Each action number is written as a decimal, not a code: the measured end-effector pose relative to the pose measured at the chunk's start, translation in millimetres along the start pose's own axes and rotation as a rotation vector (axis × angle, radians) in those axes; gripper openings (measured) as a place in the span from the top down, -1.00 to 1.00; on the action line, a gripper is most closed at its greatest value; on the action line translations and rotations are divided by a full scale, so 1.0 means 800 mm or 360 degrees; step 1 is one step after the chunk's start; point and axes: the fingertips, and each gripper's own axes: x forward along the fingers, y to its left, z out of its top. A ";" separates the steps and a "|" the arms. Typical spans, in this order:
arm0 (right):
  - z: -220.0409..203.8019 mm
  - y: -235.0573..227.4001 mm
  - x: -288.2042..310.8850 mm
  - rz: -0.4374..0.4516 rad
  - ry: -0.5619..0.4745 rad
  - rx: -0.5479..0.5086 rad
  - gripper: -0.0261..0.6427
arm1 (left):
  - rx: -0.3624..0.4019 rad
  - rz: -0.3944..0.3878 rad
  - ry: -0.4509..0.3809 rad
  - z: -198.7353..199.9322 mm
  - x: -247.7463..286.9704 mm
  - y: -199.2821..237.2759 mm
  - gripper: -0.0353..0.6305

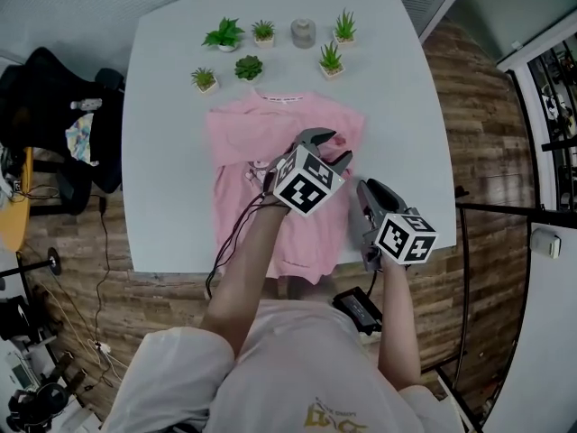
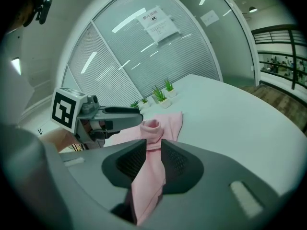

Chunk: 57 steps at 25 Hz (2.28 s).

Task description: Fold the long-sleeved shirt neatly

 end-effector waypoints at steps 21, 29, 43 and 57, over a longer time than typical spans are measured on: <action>-0.086 0.093 -0.019 -0.0020 0.0086 -0.0221 0.61 | -0.0117 0.0114 -0.0057 -0.103 -0.183 0.004 0.29; -0.133 0.126 -0.038 -0.0007 0.0129 -0.0272 0.60 | -0.0187 0.0168 -0.0001 -0.161 -0.245 -0.017 0.29; -0.221 0.131 -0.088 -0.0074 0.0202 -0.0247 0.59 | -0.0223 0.0237 0.0264 -0.297 -0.300 -0.067 0.31; -0.292 0.095 -0.114 -0.0127 0.0309 -0.0147 0.53 | -0.0266 0.0224 0.0512 -0.389 -0.327 -0.118 0.32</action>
